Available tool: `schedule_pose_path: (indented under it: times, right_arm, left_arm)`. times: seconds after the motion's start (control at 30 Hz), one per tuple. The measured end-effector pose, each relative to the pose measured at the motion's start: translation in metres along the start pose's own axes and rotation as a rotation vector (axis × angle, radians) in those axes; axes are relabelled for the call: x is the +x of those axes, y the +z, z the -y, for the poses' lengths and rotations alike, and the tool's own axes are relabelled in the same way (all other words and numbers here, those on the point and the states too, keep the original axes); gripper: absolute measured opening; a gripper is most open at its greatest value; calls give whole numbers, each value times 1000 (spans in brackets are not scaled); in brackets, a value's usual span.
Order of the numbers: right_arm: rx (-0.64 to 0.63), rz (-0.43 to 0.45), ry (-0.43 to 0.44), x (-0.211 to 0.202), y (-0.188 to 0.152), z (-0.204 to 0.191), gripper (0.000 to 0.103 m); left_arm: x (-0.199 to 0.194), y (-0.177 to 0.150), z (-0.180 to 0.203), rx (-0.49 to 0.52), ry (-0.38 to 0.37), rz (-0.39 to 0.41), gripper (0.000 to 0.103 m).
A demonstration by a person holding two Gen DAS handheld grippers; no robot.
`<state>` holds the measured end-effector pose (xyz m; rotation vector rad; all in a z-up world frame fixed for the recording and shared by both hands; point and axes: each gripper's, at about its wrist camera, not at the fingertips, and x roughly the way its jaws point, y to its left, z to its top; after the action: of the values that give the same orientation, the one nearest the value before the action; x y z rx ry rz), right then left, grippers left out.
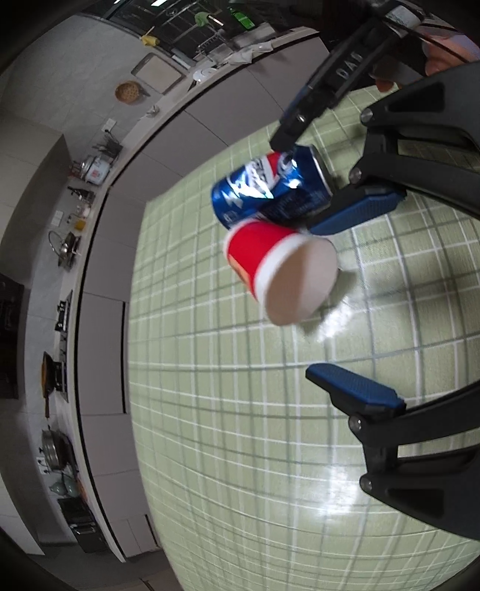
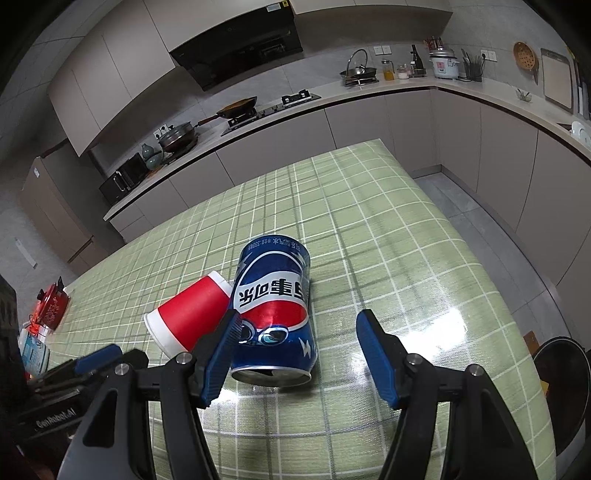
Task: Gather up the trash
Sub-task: 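Grasp the red paper cup with the left tool while the right tool holds the can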
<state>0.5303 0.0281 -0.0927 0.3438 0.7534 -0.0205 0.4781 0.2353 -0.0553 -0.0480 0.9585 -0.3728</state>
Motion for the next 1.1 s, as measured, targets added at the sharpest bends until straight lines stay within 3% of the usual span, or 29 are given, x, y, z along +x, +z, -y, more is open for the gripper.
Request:
schedule_pose_path:
  times: [0.17,0.5,0.9,1.1]
  right_arm:
    - [1,5,-2,-2,1,-2,67]
    - [-6,-8,-14,6,9,-8,67]
    - [-8,-112,15,50,16,-18,67]
    - [-34,-123,10,57,14,-24,67]
  left_arm:
    - [11,19,13,55,-6,4,73]
    - [47,23,8,76,0,-81,73]
    - [51,17,-11,38,-8,-104,73]
    - [40,9,-25,12,-17,-101,73]
